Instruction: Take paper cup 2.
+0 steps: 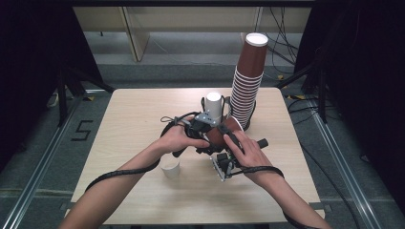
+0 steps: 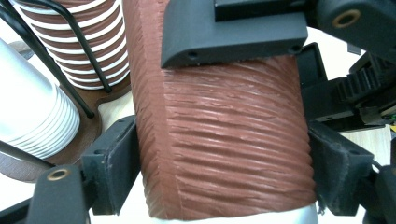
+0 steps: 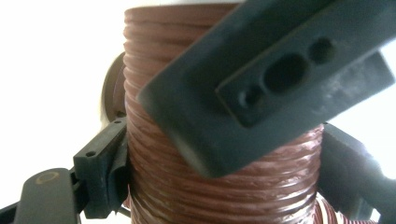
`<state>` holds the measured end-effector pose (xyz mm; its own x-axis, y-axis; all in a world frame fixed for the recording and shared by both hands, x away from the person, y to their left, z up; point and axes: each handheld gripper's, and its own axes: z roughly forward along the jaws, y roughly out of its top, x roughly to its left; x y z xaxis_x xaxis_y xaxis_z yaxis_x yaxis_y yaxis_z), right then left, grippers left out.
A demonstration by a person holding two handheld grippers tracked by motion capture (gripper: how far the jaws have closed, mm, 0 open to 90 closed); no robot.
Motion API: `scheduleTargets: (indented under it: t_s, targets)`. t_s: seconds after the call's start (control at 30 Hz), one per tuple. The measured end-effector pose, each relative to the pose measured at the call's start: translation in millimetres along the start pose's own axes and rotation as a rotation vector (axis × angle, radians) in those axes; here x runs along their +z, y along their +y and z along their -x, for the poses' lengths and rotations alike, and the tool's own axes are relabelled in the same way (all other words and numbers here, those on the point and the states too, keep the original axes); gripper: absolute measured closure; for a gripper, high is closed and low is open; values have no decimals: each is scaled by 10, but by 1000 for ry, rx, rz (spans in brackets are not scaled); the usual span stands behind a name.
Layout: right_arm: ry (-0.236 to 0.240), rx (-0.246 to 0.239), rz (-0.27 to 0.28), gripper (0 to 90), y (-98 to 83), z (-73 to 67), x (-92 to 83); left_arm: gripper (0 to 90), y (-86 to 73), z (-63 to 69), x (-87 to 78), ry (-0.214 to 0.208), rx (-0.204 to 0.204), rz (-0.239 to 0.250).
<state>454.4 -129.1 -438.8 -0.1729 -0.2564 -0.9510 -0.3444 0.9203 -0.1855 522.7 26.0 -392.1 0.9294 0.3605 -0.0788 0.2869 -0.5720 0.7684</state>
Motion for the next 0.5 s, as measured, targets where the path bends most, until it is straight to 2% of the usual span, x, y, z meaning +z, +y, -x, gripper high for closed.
scheduleTargets:
  t_s: [0.4, 0.5]
  targets:
    - [-6, -39, -7, 135, -3, 20, 8, 218, -6, -1, 4, -4, -5, 23]
    - [-6, -20, -6, 124, -11, 6, 1, 218, -7, -2, 3, 7, 0, 26]
